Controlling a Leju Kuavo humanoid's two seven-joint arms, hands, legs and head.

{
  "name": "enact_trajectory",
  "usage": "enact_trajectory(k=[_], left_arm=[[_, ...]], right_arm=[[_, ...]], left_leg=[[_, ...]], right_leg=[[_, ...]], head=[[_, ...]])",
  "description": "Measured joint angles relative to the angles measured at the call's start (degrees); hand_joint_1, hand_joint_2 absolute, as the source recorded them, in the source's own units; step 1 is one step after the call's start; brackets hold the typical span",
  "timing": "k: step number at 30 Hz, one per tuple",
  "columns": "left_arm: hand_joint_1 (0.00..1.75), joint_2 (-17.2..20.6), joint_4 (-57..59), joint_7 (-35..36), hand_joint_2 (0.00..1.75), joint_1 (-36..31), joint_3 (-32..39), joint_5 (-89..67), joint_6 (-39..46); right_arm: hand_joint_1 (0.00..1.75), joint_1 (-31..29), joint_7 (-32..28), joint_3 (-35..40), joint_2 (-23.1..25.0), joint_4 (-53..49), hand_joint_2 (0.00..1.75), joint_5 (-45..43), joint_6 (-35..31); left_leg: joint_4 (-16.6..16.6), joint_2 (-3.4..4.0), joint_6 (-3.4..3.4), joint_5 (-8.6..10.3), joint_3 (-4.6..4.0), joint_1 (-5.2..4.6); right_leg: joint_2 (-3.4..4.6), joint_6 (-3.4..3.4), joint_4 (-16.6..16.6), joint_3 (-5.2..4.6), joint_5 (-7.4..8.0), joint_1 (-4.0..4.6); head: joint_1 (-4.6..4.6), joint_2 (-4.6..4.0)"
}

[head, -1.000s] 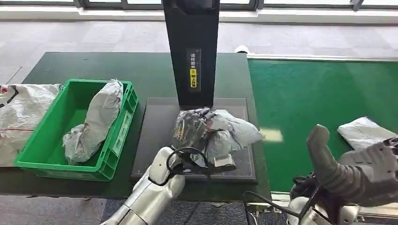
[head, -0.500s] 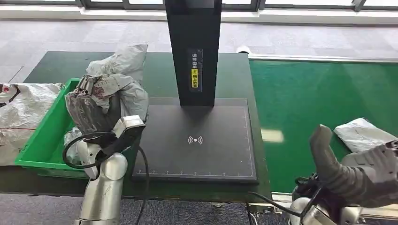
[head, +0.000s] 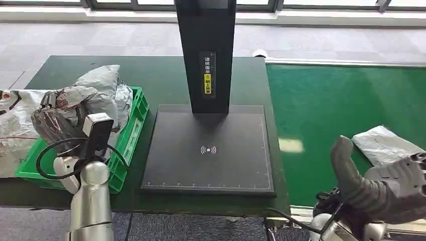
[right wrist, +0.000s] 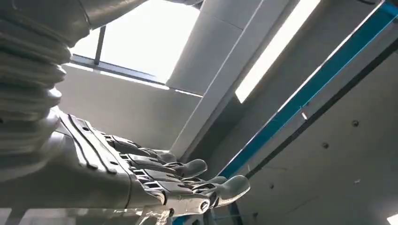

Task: Moved the parcel from conveyor to table for the left to box.

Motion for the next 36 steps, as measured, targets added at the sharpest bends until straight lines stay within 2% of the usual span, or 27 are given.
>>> enact_trajectory(k=[6, 14, 18, 22, 27, 29, 30, 34, 35, 36], left_arm=[[1.75, 0.09, 3.02, 0.59, 1.75, -1.39, 3.26, -0.81, 0.0], [1.75, 2.27, 20.09, 3.72, 1.75, -8.09, 12.2, -9.18, -0.02], [1.75, 3.08, 27.16, 7.33, 1.75, -11.11, 16.34, -18.47, -0.02], [1.75, 3.85, 33.62, 13.6, 1.75, -13.44, 17.09, -26.21, -0.02], [1.75, 4.5, 38.3, 15.35, 1.75, -15.44, 17.2, -27.48, 0.0], [1.75, 5.05, 41.47, 18.35, 1.75, -16.68, 17.2, -28.92, 0.0], [0.03, 5.35, 43.29, 20.88, 1.75, -17.27, 17.16, -29.37, 0.0], [0.0, 6.71, 49.27, 27.2, 1.75, -18.93, 16.08, -29.79, 0.0], [0.0, 7.06, 50.36, 28.05, 0.0, -19.11, 15.49, -29.77, 0.0], [0.0, 7.28, 51.12, 28.48, 0.0, -19.15, 14.91, -29.58, 0.0]], right_arm=[[0.0, 0.01, 0.0, 0.0, 0.0, 0.0, 1.75, 0.04, 0.0], [0.0, 0.64, 0.0, 0.0, -0.02, -0.57, 1.75, 0.61, 0.0], [0.0, 0.65, 0.0, 0.0, 0.0, -0.57, 1.75, 1.11, 0.0], [0.0, 0.64, 0.0, 0.0, -0.02, -0.55, 1.75, 1.18, 0.02], [0.0, 0.64, 0.0, 0.0, -0.02, -0.5, 1.75, 1.2, 0.09], [0.0, 0.64, 0.0, 0.02, -0.02, -0.5, 1.75, 1.2, 0.09], [0.0, 0.64, 0.0, 0.04, -0.02, -0.48, 1.75, 1.2, 0.11], [0.0, 0.58, 0.0, 0.11, -0.02, -0.11, 1.75, 1.16, 0.15], [0.0, 0.56, 0.0, 0.15, -0.02, 0.04, 1.75, 1.18, 0.15], [0.0, 0.55, 0.0, 0.17, -0.02, 0.2, 1.75, 1.18, 0.15]], left_leg=[[0.0, -0.03, 0.01, -0.01, -0.02, -0.01], [0.01, -0.03, 0.01, 0.0, 0.01, -0.02], [0.01, -0.16, 0.02, 0.02, 0.0, -0.02], [0.0, -0.28, 0.02, 0.02, 0.0, -0.02], [0.0, -0.35, 0.06, 0.03, 0.07, -0.03], [0.0, -0.45, 0.15, 0.09, 0.1, -0.05], [-0.01, -0.47, 0.16, 0.1, 0.15, -0.08], [-0.08, -0.51, 0.2, 0.11, 0.5, -0.09], [-0.1, -0.54, 0.21, 0.11, 0.56, -0.09], [-0.11, -0.55, 0.22, 0.1, 0.62, -0.1]], right_leg=[[-0.03, 0.01, 0.0, 0.0, -0.01, -0.02], [-0.05, -0.02, 0.0, 0.02, 0.02, -0.02], [-0.12, -0.02, 0.0, 0.07, 0.02, -0.01], [-0.2, 0.0, 0.0, 0.13, 0.0, -0.04], [-0.36, 0.03, 0.0, 0.24, -0.02, -0.08], [-0.57, 0.03, 0.0, 0.32, -0.02, -0.11], [-0.6, 0.04, 0.0, 0.38, -0.03, -0.13], [-0.66, 0.09, 0.0, 0.75, -0.11, -0.21], [-0.67, 0.13, 0.0, 0.83, -0.14, -0.23], [-0.68, 0.13, 0.0, 0.92, -0.15, -0.24]], head=[[0.0, 0.0], [0.0, 0.0], [0.0, 0.0], [0.0, 0.0], [0.0, 0.0], [0.0, 0.0], [0.0, 0.0], [0.0, 0.0], [0.0, 0.0], [0.0, 0.0]])
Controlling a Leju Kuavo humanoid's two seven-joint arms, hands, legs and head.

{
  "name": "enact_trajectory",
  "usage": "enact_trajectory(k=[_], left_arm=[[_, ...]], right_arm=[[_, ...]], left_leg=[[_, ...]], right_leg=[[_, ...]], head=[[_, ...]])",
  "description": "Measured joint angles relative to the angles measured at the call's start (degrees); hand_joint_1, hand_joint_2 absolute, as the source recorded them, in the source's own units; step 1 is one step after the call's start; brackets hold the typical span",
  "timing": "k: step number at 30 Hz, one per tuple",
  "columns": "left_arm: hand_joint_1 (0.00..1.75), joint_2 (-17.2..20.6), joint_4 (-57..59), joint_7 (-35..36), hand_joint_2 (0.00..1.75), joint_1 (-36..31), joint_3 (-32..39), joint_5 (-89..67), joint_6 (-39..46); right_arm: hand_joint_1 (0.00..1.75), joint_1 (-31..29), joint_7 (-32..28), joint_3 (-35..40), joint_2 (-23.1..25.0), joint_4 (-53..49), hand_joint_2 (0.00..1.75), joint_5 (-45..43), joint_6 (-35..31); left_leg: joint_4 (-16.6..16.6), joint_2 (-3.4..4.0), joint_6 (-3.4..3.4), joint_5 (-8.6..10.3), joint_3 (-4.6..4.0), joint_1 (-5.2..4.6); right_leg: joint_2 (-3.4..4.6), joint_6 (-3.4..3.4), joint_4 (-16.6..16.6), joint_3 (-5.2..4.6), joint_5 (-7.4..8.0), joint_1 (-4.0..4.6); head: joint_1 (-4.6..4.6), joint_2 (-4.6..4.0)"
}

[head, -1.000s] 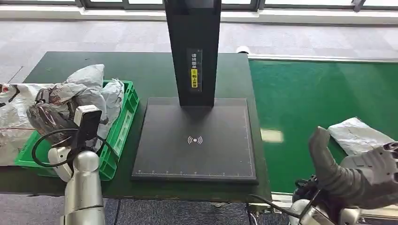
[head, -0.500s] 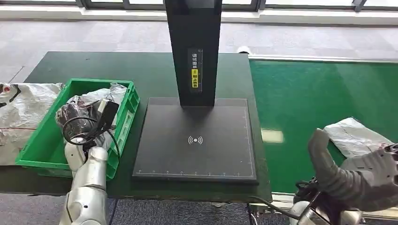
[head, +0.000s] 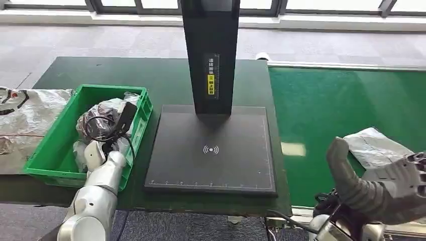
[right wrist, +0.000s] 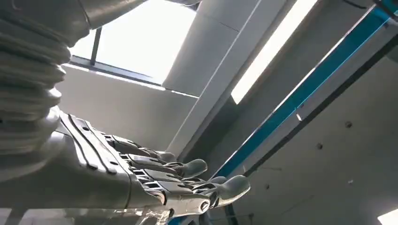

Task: Moved the parcel from conveyor to table for the left to box.

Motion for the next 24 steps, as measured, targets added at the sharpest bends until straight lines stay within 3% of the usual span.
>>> enact_trajectory(k=[6, 13, 24], left_arm=[[0.0, 0.46, 0.86, -3.99, 0.0, -0.08, -0.66, 5.69, 0.0], [0.0, -0.85, -0.52, -23.92, 0.0, 0.12, -0.66, 25.12, -3.61], [0.0, -2.93, -2.25, -25.27, 0.0, 2.7, -0.66, 26.76, -3.74]], right_arm=[[0.0, -0.06, 0.0, 0.02, 0.0, 0.88, 1.75, -0.02, 0.0], [0.0, 0.1, 0.0, -0.15, 0.0, 1.03, 1.75, -0.09, 0.0], [0.0, 0.66, 0.0, -0.2, 0.0, 1.03, 1.75, -0.09, 0.0]], left_leg=[[-0.01, -0.02, 0.02, 0.01, 0.34, -0.05], [-0.03, -0.29, 0.09, -0.03, 0.63, -0.16], [-0.03, -0.03, 0.04, -0.09, 0.55, -0.18]], right_leg=[[0.0, 0.02, 0.0, 0.3, -0.01, -0.05], [-0.27, 0.06, 0.0, 0.57, -0.22, -0.18], [0.06, 0.02, 0.0, 0.38, -0.1, -0.16]], head=[[0.0, 0.0], [0.0, 0.0], [0.0, 0.0]])
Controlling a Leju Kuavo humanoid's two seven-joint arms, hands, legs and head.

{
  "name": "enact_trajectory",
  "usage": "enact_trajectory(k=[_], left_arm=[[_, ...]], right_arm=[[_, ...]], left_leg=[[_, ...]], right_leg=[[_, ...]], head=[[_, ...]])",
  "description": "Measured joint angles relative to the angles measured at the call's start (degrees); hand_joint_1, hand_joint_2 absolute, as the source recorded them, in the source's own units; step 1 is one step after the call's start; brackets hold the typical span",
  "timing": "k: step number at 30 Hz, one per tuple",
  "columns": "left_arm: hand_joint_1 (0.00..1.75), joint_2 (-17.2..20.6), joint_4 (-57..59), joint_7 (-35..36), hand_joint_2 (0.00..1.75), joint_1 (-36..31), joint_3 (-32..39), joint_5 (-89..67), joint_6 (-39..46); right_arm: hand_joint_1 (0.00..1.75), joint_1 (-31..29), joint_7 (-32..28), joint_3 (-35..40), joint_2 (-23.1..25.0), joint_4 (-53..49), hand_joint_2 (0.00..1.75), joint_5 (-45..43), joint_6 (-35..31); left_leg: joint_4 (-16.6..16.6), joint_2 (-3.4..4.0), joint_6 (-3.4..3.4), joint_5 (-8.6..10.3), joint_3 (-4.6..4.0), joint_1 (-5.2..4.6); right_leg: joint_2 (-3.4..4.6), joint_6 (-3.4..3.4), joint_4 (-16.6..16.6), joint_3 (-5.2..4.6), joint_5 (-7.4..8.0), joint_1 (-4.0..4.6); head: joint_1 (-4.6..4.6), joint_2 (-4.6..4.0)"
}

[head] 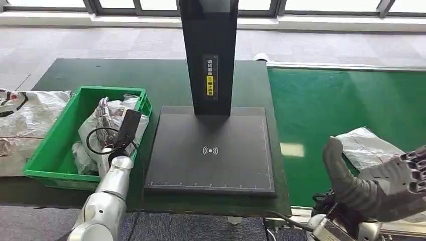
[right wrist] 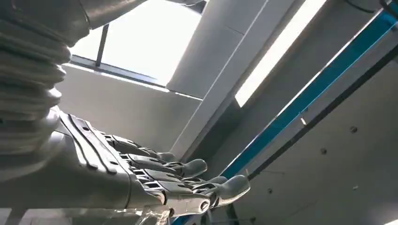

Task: Moved the parcel from conveyor to table for the left to box.

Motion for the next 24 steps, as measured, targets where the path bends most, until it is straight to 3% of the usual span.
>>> enact_trajectory(k=[7, 17, 18, 20, 24], left_arm=[[0.0, -0.87, -3.66, -3.16, 0.0, 2.8, -0.22, 5.5, -0.57], [0.0, -4.46, -25.89, -9.42, 0.0, 17.86, -10.22, 23.52, -3.43], [0.0, -4.61, -27.81, -12.25, 1.75, 19.44, -11.55, 26.26, -2.82], [0.0, -4.64, -32.46, -17.1, 1.75, 22.04, -15.5, 31.57, 0.07], [0.0, -3.83, -43.02, -18.27, 1.75, 25.81, -24.23, 34.68, 3.39]], right_arm=[[0.0, 0.16, 0.02, -0.13, -0.02, -0.02, 1.75, -0.07, 0.0], [0.0, 2.88, 0.5, -2.77, -0.11, -0.39, 1.75, 0.76, 0.0], [0.0, 2.98, 0.99, -3.52, -0.11, -0.37, 1.75, 1.51, 0.0], [0.0, 3.14, 1.36, -6.24, -0.11, 0.15, 1.75, 2.47, 0.0], [0.0, 1.76, 0.68, -14.5, -0.07, 5.04, 1.75, 2.8, 0.0]], left_leg=[[-0.01, 0.12, -0.12, -0.05, -0.17, 0.02], [0.01, 0.16, -0.05, -0.25, -0.47, 0.02], [0.02, 0.16, -0.05, -0.26, -0.51, 0.02], [0.04, 0.14, -0.05, -0.26, -0.68, 0.02], [0.04, 0.03, -0.01, -0.25, -0.8, 0.02]], right_leg=[[0.15, -0.06, 0.0, -0.25, -0.04, 0.16], [0.28, -0.02, -0.01, -0.52, -0.11, 0.11], [0.28, -0.02, -0.01, -0.56, -0.11, 0.11], [0.25, -0.02, -0.01, -0.66, -0.1, 0.15], [0.04, 0.0, -0.02, -0.68, -0.11, 0.13]], head=[[0.0, 0.0], [0.0, 0.0], [0.0, 0.0], [0.0, 0.0], [0.02, 0.0]])
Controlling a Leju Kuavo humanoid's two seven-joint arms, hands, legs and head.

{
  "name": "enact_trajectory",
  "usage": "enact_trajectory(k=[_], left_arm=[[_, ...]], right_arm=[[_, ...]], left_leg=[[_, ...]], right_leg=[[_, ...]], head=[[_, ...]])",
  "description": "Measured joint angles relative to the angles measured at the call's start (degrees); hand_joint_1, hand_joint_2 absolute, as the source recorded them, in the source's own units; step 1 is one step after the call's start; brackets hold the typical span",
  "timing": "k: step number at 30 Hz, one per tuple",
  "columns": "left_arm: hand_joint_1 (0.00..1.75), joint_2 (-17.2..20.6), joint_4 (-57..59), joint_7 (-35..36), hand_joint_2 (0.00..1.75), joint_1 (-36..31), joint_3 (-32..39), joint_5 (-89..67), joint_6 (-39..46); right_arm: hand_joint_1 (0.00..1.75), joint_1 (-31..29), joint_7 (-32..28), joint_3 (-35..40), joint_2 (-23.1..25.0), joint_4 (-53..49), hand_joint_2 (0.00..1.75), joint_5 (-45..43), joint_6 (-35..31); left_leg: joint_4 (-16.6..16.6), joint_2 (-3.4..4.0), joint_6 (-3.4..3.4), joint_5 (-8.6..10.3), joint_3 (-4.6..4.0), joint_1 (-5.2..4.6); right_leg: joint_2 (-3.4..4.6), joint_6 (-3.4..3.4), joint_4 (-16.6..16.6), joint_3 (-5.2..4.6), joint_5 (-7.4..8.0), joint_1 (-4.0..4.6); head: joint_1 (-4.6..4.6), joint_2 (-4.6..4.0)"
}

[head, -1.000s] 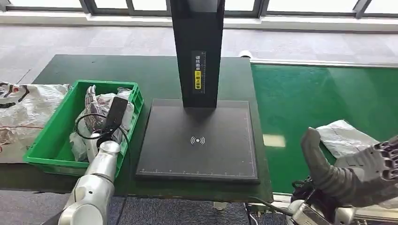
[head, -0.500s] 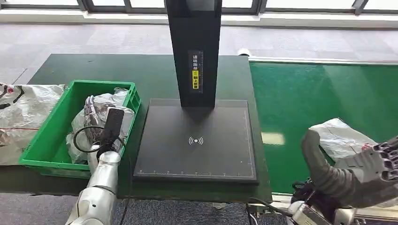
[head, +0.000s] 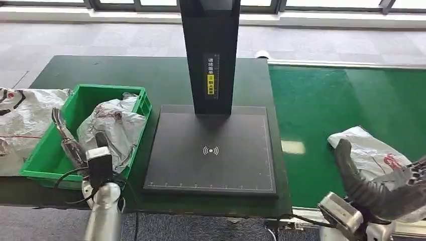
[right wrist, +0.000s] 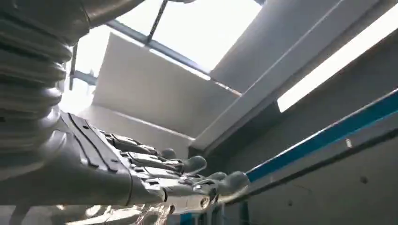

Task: Moved the parcel from conveyor to table for the left to box.

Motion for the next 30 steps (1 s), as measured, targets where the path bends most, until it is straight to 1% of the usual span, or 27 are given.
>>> enact_trajectory(k=[3, 6, 9, 12, 16, 19, 30], left_arm=[[0.0, 0.48, -6.69, -0.09, 1.75, 2.15, -4.53, 1.66, 0.09], [0.0, 1.38, -12.4, -0.09, 1.75, 4.56, -9.22, 6.98, 0.11], [0.0, 3.93, -18.45, -0.09, 1.75, 6.73, -16.24, 16.67, -0.57], [0.0, 6.01, -22.68, -0.11, 1.75, 7.56, -20.8, 18.61, -1.25], [0.0, 7.3, -25.61, -0.09, 1.75, 8.21, -23.96, 18.85, -1.29], [0.0, 7.87, -26.79, -0.07, 1.75, 8.55, -24.99, 18.89, -1.29], [0.0, 8.79, -27.93, -0.05, 1.75, 8.71, -26.22, 18.93, -1.29]], right_arm=[[0.0, -1.9, -0.15, -6.38, 0.09, 3.97, 1.75, 1.21, 0.0], [0.0, -4.59, -0.35, -13.07, 0.13, 8.74, 1.75, 4.74, 0.0], [0.0, -8.15, -0.39, -20.76, 0.35, 14.29, 1.75, 9.65, 0.0], [0.0, -10.43, -0.5, -26.47, 0.5, 17.89, 1.75, 11.13, 0.0], [0.0, -11.74, -0.52, -29.85, 0.72, 20.68, 1.75, 11.54, 0.0], [0.0, -12.29, -0.55, -31.12, 0.81, 21.67, 1.75, 11.56, 0.0], [0.0, -13.14, -0.59, -32.49, 0.98, 23.57, 1.75, 11.59, 0.0]], left_leg=[[0.01, -0.02, 0.0, 0.0, 0.0, 0.0], [0.02, -0.02, 0.01, 0.0, 0.02, -0.01], [0.04, -0.01, 0.0, 0.01, -0.04, -0.01], [0.04, -0.06, 0.0, 0.01, -0.06, -0.01], [0.03, -0.04, -0.01, 0.01, -0.06, -0.01], [0.02, -0.04, -0.01, 0.01, -0.06, -0.01], [0.03, -0.03, 0.0, 0.01, -0.06, -0.01]], right_leg=[[-0.01, 0.0, 0.0, 0.0, 0.01, -0.02], [0.01, 0.0, 0.0, -0.03, 0.01, -0.02], [0.01, 0.0, 0.0, -0.08, 0.01, 0.0], [-0.08, 0.0, 0.0, -0.07, 0.01, 0.01], [-0.06, -0.01, 0.0, -0.11, 0.0, 0.03], [-0.06, -0.01, 0.0, -0.11, 0.0, 0.03], [-0.05, 0.0, 0.0, -0.1, 0.01, -0.02]], head=[[0.0, 0.0], [-0.02, 0.0], [-0.02, 0.0], [-0.02, 0.0], [-0.02, 0.0], [-0.02, 0.0], [-0.02, 0.0]])
